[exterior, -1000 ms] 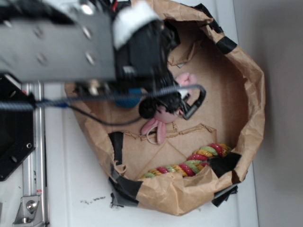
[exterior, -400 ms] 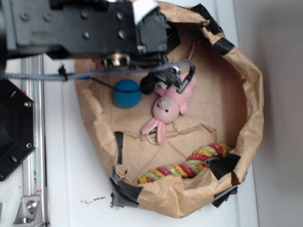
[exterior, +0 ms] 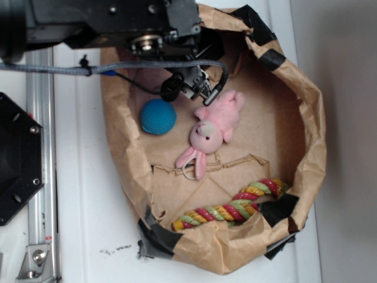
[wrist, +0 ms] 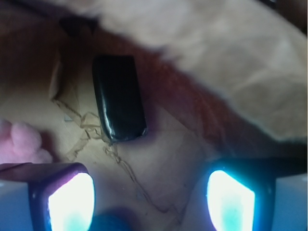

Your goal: Grab the black box.

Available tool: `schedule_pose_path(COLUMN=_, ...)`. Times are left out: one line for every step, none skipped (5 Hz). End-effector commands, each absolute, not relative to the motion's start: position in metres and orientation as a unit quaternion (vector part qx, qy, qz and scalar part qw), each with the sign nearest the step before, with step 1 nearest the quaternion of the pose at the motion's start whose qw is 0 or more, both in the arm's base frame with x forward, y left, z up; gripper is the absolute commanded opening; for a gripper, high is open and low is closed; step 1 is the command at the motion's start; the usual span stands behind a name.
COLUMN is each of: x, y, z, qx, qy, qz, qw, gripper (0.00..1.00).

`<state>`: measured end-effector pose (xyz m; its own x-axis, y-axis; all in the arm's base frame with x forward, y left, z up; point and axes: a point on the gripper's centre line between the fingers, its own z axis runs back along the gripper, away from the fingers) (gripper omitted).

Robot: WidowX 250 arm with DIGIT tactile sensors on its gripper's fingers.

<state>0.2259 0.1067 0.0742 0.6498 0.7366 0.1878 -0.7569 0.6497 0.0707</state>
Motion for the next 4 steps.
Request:
schedule_pose_path(x=0.226, y=0.121, z=0.089, qx=0.071, qy=-0.092, qz=0.413, qw=0.903, gripper=1.0)
schedule_pose_path(x=0.226, y=0.121, z=0.089, qx=0.071, qy=-0.092, qz=0.413, qw=0.903, gripper=1.0)
schedule_pose_path(x=0.226, y=0.121, z=0.089, qx=0.071, qy=-0.092, qz=0.413, qw=0.903, gripper=1.0)
schedule_pose_path(x=0.239, y=0.125, z=0.074, qx=0.069, qy=-0.104, qz=0.421, qw=0.898, gripper=1.0)
